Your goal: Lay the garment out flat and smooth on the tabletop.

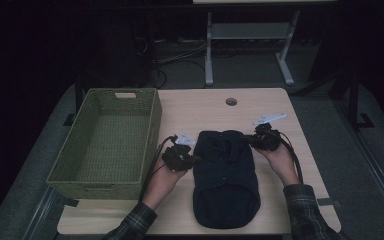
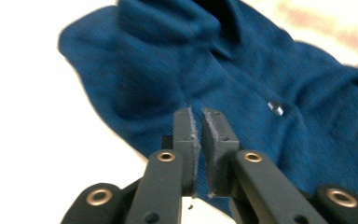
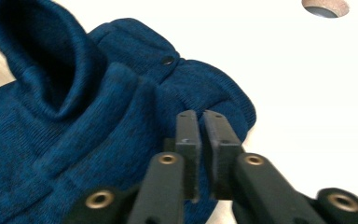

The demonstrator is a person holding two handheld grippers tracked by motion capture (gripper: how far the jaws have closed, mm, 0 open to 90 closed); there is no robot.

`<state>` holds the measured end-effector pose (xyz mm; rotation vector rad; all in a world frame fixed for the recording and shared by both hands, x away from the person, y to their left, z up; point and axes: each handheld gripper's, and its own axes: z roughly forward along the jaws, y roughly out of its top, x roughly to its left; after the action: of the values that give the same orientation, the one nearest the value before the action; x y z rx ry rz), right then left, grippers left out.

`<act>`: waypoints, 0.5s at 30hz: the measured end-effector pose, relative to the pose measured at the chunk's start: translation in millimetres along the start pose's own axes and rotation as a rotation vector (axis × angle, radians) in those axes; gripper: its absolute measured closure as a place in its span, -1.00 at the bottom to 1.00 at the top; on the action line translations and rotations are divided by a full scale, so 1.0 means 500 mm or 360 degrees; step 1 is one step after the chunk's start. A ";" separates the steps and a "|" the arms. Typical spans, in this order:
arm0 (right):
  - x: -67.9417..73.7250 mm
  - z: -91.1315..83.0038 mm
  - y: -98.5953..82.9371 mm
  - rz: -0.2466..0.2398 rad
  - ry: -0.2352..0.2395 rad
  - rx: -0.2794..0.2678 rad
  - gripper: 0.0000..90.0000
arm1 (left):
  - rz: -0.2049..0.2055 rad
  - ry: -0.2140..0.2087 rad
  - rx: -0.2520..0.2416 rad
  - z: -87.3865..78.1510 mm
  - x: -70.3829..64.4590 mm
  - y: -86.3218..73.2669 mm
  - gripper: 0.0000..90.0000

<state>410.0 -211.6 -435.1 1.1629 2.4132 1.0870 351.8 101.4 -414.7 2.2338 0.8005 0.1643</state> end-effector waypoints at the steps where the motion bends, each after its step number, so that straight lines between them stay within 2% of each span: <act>1: -0.002 0.001 0.003 0.0002 -0.0018 -0.0027 0.76 | -0.0008 0.0019 -0.0015 -0.002 0.008 0.007 0.80; 2: -0.005 0.000 0.005 0.0019 -0.0012 -0.0055 0.72 | -0.0023 0.0035 -0.0027 -0.003 0.015 0.013 0.75; 5: -0.016 0.008 0.013 0.0034 -0.0019 -0.0025 0.52 | -0.0057 0.0063 -0.0070 -0.002 0.033 0.031 0.60; 7: -0.021 0.011 0.018 0.0055 -0.0017 -0.0015 0.46 | -0.0083 0.0089 -0.0088 0.002 0.043 0.044 0.52; 10: -0.030 0.014 0.021 0.0075 -0.0053 -0.0061 0.35 | -0.0111 0.0118 -0.0134 0.010 0.058 0.062 0.39; 12: -0.038 0.019 0.024 0.0086 -0.0048 -0.0020 0.24 | -0.0125 0.0143 -0.0150 0.017 0.069 0.071 0.32; 15: -0.044 0.021 0.030 0.0098 -0.0060 -0.0014 0.19 | -0.0134 0.0181 -0.0150 0.028 0.085 0.082 0.27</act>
<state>438.3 -216.7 -433.4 1.2508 2.3564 1.0831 410.9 96.4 -401.8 2.1130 0.9276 0.2850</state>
